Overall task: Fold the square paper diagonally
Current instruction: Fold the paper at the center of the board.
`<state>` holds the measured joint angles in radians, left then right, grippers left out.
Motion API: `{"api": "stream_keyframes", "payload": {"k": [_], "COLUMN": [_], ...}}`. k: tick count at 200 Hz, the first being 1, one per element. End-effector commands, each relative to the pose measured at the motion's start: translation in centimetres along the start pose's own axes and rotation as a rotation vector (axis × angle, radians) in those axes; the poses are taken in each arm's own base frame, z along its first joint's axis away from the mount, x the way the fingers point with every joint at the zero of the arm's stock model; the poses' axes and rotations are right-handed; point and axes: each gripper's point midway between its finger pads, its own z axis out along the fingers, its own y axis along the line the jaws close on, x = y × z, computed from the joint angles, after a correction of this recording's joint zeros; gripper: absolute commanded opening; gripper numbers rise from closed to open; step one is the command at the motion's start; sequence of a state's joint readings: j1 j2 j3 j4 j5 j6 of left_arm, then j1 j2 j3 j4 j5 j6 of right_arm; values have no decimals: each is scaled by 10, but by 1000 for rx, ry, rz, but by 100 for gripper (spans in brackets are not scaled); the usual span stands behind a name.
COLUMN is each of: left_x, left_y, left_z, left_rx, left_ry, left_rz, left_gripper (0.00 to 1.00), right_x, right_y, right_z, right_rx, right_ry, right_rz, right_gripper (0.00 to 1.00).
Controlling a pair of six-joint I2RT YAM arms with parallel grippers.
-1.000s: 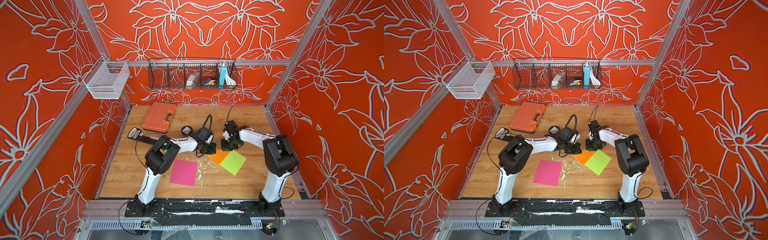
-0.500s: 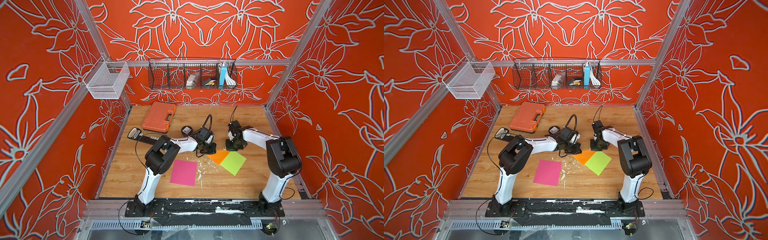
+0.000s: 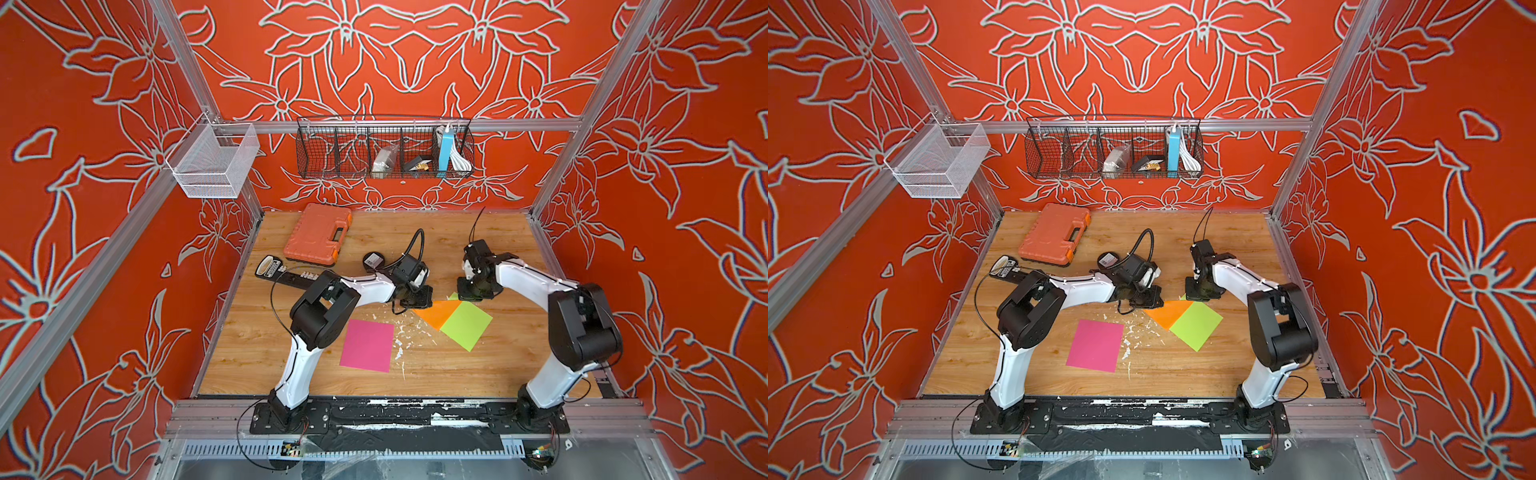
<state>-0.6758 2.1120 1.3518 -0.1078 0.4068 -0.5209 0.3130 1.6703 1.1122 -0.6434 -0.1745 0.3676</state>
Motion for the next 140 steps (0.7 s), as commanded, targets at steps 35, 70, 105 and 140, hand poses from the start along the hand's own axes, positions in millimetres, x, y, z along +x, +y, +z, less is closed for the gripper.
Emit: {"api": "stream_keyframes", "payload": {"k": [35,70,105,140], "left_x": [26,26,21,10], "left_y": [32,26,19,10], "left_z": [4,6,1,-8], "left_rx": [-87,-74,-64,-64], "left_ry": [69,72,57,24], "left_rz": [-26,-18,-11,-13], "left_gripper": [0,0,0,0], "right_x": [6,7,10,14], "right_y": [66,70,64,57], "right_z": [18,40,49,55], "right_rx": [-263,-281,-257,-223], "right_ry": [89,110,116,121], "right_rz": [-23,-4,-8,-16], "right_gripper": [0,0,0,0]}}
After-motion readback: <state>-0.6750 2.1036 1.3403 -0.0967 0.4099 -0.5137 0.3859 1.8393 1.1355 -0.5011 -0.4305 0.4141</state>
